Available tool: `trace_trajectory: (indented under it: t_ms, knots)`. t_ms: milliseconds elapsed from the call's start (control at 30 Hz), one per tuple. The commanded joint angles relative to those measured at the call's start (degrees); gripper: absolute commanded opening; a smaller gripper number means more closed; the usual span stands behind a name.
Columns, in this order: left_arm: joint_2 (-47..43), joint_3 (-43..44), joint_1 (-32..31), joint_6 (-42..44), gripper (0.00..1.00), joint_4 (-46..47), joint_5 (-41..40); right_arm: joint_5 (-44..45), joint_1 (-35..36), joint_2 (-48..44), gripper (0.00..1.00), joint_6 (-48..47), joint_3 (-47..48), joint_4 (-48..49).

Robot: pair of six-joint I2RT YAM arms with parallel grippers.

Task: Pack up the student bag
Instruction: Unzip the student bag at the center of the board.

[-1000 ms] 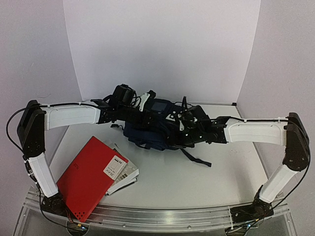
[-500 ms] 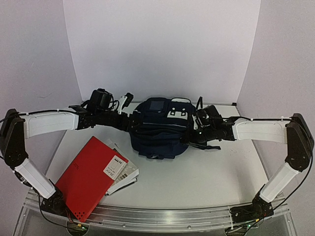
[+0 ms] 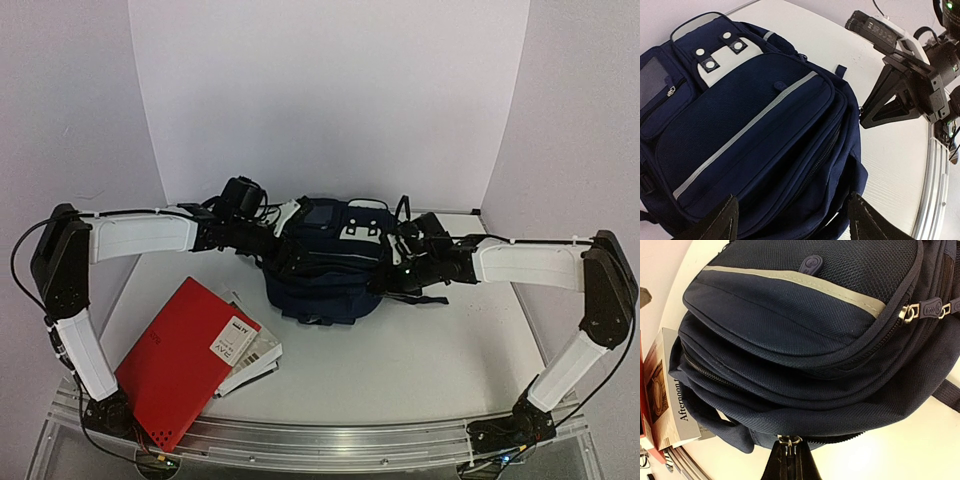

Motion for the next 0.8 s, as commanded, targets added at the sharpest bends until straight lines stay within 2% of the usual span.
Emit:
trace_trajectory:
  t_ms: [0,33,67,233,333,400,767]
  knots:
    - [3.9,5.3,-1.6,5.7,0.72,-3.5,2.4,2.0,-0.2,-2.1,0.0,-1.5,3.6,0.2]
    - [4.8,6.3,-1.9,5.9,0.7,-4.2,2.4,2.7,-0.3,-2.2,0.0,-1.6,3.8,-0.2]
    - [6.0,7.0,-2.2,6.0,0.63,-4.8,2.2,3.3,-0.3,-2.2,0.0,-1.8,4.1,-1.0]
    - [10.7,9.8,-2.3,4.0,0.2,-5.8,2.3,5.1,-0.2,-2.7,0.0,-2.5,5.3,-4.8]
    - [11.2,8.3,-2.3,1.8,0.03,-2.1,4.3,4.7,0.8,-3.7,0.0,-1.9,5.5,-5.2]
    - [11.2,7.4,-2.3,-0.1,0.0,0.5,5.5,5.0,2.3,-3.8,0.0,-1.1,5.8,-5.3]
    - [12.4,7.7,-2.4,-6.5,0.0,8.4,10.8,11.7,14.6,2.5,0.0,6.0,10.6,-4.2]
